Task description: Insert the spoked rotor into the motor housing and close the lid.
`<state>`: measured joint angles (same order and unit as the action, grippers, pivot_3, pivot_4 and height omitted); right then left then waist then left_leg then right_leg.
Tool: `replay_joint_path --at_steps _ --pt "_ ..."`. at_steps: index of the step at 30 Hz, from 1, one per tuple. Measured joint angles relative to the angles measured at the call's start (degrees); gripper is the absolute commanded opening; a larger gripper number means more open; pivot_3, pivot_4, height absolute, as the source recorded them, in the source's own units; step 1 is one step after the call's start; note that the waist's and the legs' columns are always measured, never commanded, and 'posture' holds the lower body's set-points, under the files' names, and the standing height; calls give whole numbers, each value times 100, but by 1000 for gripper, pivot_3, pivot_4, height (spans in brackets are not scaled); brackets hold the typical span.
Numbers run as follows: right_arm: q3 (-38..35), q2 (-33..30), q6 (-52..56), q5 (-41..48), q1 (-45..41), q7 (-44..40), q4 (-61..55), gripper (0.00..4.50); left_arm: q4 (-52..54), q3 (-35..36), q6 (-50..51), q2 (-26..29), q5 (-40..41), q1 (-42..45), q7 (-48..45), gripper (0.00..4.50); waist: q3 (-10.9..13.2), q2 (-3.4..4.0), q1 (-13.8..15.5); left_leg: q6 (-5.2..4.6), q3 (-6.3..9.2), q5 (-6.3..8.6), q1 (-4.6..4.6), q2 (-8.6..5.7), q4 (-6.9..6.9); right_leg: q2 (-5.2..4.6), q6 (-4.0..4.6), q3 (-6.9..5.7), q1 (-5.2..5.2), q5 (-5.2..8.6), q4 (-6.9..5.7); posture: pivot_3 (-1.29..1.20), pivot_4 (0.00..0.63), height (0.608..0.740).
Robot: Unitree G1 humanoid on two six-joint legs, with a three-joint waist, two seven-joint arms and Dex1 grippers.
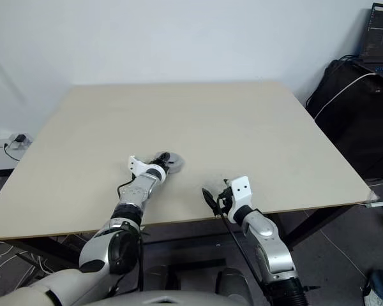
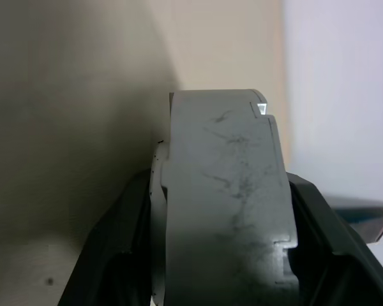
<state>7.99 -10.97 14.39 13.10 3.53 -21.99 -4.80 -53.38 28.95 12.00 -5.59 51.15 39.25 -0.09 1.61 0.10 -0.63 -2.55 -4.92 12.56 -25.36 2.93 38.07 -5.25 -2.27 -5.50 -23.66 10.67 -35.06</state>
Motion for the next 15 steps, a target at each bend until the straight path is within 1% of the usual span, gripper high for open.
replay_joint_path --at_steps 4,6,9,11,15 --pt "3 10 16 -8 -20 -10 5 4500 70 48 55 -6 -142 -1 -4 4448 -1 0 -2 17 3 11 20 0 -1 -1 0 1 13 0 0 0 0 740" --pt "5 15 58 -25 -66 -18 14 4500 251 30 181 -6 -201 -67 63 4482 -1 0 -12 21 -1 13 42 2 -5 -2 0 2 15 0 0 0 0 740" --pt "3 19 110 -40 -95 -30 69 4500 853 -117 596 1 -362 -463 188 4482 -11 -1 -55 24 -8 16 68 7 -16 -4 3 4 25 2 0 0 0 740" --pt "-5 21 116 -43 -132 -35 156 4500 1421 -301 963 12 -433 -815 259 4482 -23 -1 -85 25 -9 16 71 8 -18 -4 5 5 25 4 -2 0 0 740" --pt "-23 51 117 -49 -208 -29 282 4500 2916 -823 1902 105 -608 -1836 394 4482 -73 16 -142 26 -16 23 83 9 -23 -4 12 13 25 9 -5 0 0 740"
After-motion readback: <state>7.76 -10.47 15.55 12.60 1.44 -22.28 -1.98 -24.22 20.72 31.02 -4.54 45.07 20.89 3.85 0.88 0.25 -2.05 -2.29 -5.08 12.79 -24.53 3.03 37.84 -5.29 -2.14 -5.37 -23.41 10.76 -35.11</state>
